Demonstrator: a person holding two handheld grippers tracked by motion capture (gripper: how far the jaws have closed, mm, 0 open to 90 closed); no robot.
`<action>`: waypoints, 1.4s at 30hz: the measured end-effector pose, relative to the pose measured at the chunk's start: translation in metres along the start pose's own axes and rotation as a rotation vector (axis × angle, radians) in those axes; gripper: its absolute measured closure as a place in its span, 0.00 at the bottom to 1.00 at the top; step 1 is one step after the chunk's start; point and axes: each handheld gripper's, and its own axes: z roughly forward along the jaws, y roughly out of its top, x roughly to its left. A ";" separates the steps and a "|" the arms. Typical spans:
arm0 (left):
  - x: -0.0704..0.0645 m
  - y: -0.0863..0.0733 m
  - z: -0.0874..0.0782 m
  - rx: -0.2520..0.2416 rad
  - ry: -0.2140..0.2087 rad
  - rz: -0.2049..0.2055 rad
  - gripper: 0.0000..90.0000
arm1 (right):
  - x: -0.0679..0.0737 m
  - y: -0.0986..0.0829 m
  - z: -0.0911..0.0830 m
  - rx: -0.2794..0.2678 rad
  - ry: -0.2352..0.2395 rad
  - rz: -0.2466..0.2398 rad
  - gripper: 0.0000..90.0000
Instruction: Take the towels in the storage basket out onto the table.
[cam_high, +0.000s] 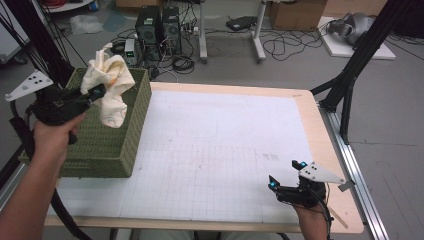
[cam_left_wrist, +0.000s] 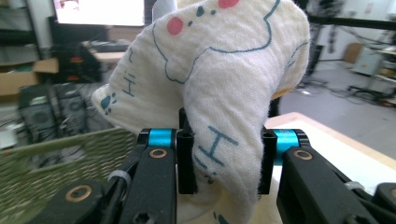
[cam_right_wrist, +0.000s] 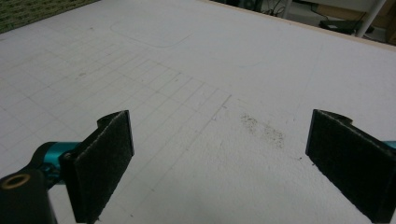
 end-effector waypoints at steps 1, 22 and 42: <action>-0.004 0.000 0.003 0.000 -0.017 0.005 0.78 | -0.001 0.000 0.000 -0.004 0.004 0.007 0.08; -0.093 -0.030 0.074 0.099 -0.302 0.063 0.78 | 0.000 0.000 0.005 0.025 0.014 -0.003 0.08; -0.175 -0.126 0.137 0.299 -0.556 0.064 0.77 | 0.000 0.003 0.008 0.027 0.006 0.014 0.08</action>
